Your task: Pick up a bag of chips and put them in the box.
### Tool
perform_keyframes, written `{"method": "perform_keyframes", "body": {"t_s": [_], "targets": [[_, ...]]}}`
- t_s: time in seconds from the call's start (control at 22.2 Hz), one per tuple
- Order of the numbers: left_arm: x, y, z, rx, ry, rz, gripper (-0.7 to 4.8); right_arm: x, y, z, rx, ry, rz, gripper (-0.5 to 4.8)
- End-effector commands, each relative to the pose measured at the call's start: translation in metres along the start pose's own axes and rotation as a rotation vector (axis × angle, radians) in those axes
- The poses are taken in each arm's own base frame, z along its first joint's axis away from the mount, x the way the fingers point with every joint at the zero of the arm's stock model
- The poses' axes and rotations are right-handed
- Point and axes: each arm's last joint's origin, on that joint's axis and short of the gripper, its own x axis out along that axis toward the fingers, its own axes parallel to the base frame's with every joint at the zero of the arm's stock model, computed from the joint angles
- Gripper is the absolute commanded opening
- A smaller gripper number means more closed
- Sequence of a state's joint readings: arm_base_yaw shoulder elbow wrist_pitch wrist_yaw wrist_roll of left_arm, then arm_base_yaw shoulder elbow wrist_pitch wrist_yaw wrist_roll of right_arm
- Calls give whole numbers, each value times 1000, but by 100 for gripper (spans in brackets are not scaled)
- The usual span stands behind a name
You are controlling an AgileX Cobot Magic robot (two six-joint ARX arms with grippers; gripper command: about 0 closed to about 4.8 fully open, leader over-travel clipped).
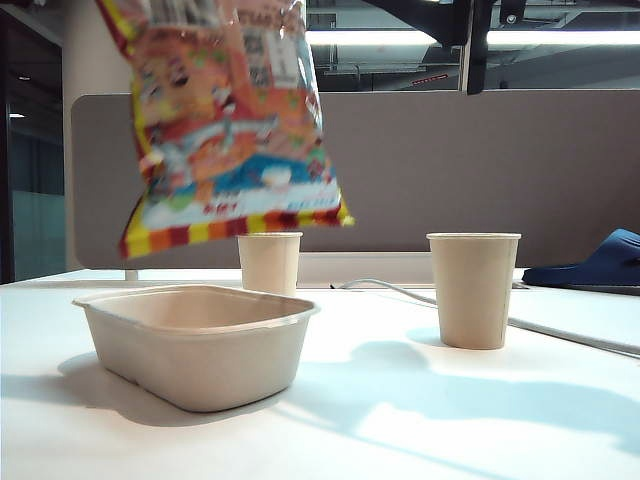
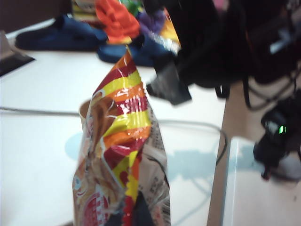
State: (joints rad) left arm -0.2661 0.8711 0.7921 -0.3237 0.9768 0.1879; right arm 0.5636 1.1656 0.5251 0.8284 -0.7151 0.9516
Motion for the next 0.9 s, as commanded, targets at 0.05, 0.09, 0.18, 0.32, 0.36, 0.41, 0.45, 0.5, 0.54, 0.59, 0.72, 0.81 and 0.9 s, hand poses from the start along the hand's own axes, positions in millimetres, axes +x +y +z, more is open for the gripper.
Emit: {"method": "perform_keyframes", "body": {"t_s": [0.05, 0.09, 0.18, 0.32, 0.36, 0.41, 0.45, 0.5, 0.54, 0.59, 0.72, 0.81, 0.9], "targets": [[2, 4, 5, -86, -31, 0, -6, -1, 2, 3, -37, -11, 7, 180], [3, 6, 4, -118, -25, 0, -6, -2, 1, 4, -51, -17, 5, 180], [7, 10, 2, -187, -14, 0, -6, -6, -1, 8, -99, -21, 1, 180], [6, 18, 0, -303, -16, 44, -6, -11, -3, 12, -124, -24, -5, 179], [4, 20, 0, -333, -24, 54, -6, -12, -3, 13, -125, -24, -6, 179], [1, 23, 1, -370, -37, 71, -6, -13, -3, 14, -129, -24, -4, 179], [-3, 26, 1, -405, -54, 88, -6, -13, -3, 14, -130, -17, 1, 178], [-8, 29, 2, -445, -76, 105, -6, -13, -3, 14, -130, -15, 2, 178], [-13, 32, 2, -473, -91, 109, -6, -13, -3, 14, -131, -15, 2, 176], [-19, 34, 2, -499, -103, 108, -6, -13, -3, 14, -130, -15, 2, 176], [-25, 36, 1, -554, -111, 73, -6, -13, -2, 14, -158, -16, 3, 176], [-26, 36, 0, -573, -104, 33, -6, -13, -3, 14, -181, -16, 2, 176], [-25, 36, -1, -588, -96, 1, -6, -13, -3, 13, -186, -13, -2, 176]]}}
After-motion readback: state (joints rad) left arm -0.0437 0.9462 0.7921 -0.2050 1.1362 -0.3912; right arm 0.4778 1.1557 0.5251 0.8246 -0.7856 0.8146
